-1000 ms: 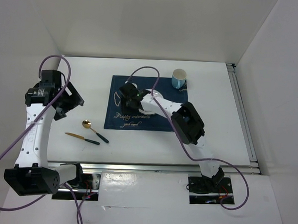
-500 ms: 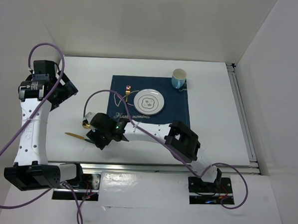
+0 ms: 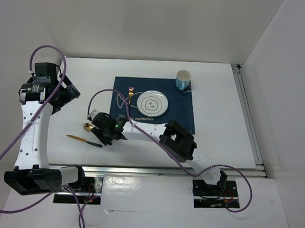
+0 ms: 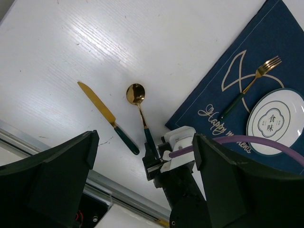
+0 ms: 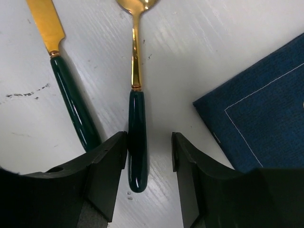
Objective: Set the dinner table for one person
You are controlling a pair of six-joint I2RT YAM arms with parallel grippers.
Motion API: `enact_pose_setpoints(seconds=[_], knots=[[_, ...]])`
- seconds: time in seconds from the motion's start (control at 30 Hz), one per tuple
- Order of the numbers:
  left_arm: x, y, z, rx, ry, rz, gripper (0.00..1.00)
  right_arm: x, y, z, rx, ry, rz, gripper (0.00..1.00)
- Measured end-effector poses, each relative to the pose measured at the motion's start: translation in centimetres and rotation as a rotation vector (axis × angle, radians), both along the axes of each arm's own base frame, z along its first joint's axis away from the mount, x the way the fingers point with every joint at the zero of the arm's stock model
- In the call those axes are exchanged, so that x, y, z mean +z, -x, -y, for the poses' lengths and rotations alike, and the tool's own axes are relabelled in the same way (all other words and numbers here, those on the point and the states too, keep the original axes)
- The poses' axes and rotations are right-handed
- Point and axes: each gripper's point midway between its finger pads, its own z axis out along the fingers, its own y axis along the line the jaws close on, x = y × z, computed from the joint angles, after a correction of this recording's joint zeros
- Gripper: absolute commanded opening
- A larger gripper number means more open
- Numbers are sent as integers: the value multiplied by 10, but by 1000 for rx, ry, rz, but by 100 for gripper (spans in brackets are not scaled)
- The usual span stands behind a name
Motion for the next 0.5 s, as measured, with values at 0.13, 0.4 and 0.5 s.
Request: enact_pose_setpoints(seconds=[0.13,0.4,0.5], knots=[[0,0,0,0,0,1,100,-4,-1,3,-8,15,5,43],[-4,1,0,-1,1,-9,100,-3,-2,3,-11,15,8,12],[-4,1,0,0,1,-9,100,1,1,7,-6,17,0,6]])
